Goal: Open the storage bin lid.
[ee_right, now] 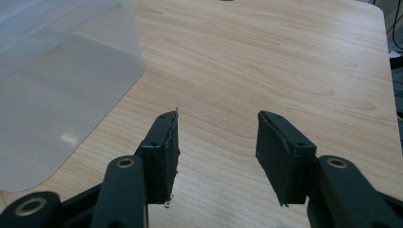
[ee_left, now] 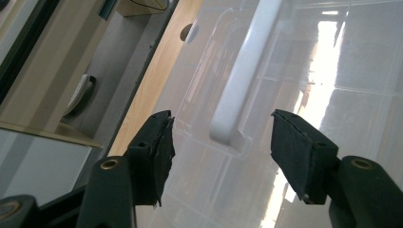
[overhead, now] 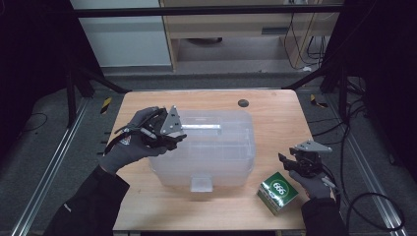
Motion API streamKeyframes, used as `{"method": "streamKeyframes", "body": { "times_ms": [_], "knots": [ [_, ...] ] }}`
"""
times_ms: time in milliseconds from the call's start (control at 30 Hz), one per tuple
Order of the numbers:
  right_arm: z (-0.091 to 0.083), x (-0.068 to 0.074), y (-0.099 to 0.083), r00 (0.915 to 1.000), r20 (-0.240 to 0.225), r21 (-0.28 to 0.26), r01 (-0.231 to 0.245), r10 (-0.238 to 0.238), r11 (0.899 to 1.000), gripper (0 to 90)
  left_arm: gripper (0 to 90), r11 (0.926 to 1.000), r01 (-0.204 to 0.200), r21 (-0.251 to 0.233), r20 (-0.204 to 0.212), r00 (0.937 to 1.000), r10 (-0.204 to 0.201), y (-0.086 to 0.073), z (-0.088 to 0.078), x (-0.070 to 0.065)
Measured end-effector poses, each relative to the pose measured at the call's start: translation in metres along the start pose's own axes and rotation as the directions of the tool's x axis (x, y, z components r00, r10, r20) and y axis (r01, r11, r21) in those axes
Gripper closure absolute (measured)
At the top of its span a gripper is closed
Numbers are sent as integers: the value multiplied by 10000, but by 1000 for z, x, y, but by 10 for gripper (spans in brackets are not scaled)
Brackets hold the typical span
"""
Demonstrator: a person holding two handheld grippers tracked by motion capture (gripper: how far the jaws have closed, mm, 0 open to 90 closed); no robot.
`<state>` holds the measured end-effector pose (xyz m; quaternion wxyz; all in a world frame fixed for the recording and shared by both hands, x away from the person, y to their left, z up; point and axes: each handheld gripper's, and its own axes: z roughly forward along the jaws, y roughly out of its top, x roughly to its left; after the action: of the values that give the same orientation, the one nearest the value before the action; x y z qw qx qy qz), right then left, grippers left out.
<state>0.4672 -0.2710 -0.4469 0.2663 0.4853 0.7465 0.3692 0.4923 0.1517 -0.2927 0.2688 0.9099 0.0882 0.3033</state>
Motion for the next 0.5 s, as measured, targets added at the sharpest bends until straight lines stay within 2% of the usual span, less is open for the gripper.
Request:
{"method": "streamKeyframes", "body": {
  "times_ms": [133,367,500],
  "knots": [
    [0,0,0,10000,-61,15,-11,11,10000,510,414,9997,-228,-13,-2,9997,228,3,5,0],
    [0,1,0,9999,-145,77,-21,23,10000,514,466,9960,-776,446,-237,9966,787,9,9,-2],
    [1,1,0,9999,-162,130,-20,22,9999,515,495,9938,-974,530,-258,9948,989,13,13,-3]
  ]
}}
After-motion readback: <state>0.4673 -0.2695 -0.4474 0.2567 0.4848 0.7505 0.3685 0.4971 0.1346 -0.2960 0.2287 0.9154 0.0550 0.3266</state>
